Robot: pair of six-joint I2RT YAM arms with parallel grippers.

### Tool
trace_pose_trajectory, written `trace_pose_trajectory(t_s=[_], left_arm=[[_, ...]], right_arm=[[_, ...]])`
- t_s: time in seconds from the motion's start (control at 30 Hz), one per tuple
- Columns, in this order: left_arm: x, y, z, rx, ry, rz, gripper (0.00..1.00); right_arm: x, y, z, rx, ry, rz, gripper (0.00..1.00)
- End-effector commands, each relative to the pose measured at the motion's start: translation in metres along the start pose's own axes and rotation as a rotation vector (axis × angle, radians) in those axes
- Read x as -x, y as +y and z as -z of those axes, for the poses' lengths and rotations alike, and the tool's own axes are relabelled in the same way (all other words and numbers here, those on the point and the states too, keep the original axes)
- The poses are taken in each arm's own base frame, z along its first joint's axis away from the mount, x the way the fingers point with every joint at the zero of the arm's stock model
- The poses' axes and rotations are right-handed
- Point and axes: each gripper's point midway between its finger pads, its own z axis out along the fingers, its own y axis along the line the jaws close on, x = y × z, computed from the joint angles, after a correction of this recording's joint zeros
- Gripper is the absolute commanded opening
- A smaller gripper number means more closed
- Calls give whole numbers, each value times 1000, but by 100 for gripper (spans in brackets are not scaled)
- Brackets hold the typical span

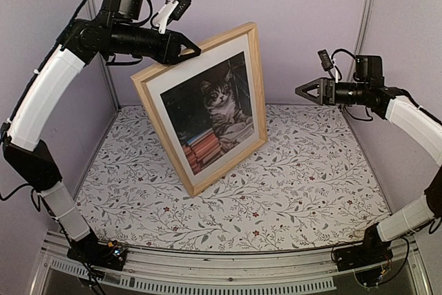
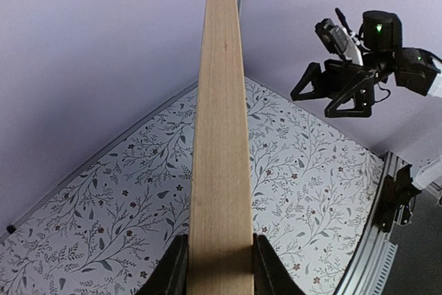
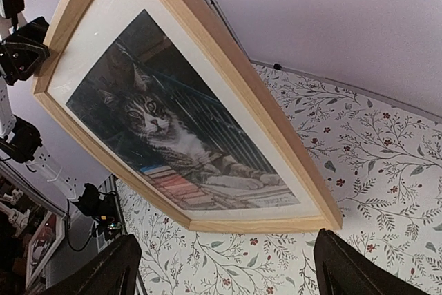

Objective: Put the photo into the frame
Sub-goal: Turn over the photo frame, then pass from the left arm to the right

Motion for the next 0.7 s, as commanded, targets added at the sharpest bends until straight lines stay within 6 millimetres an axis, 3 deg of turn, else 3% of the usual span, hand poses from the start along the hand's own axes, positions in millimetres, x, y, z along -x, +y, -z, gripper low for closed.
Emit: trace_pose_trajectory(t_s=[0.0, 0.27, 0.53, 0.67], left_arm=[[75, -31, 61, -208, -287, 1, 0], [76, -27, 69, -353, -294, 28, 0], [71, -21, 66, -426, -295, 50, 0], [67, -22, 66, -481, -294, 60, 0]], right_arm=[[20, 5, -10, 24, -31, 150, 92], [24, 15, -31, 142, 19, 244, 94], [-5, 48, -62, 293, 121, 292, 94], [-13, 47, -71, 319, 150, 291, 90]])
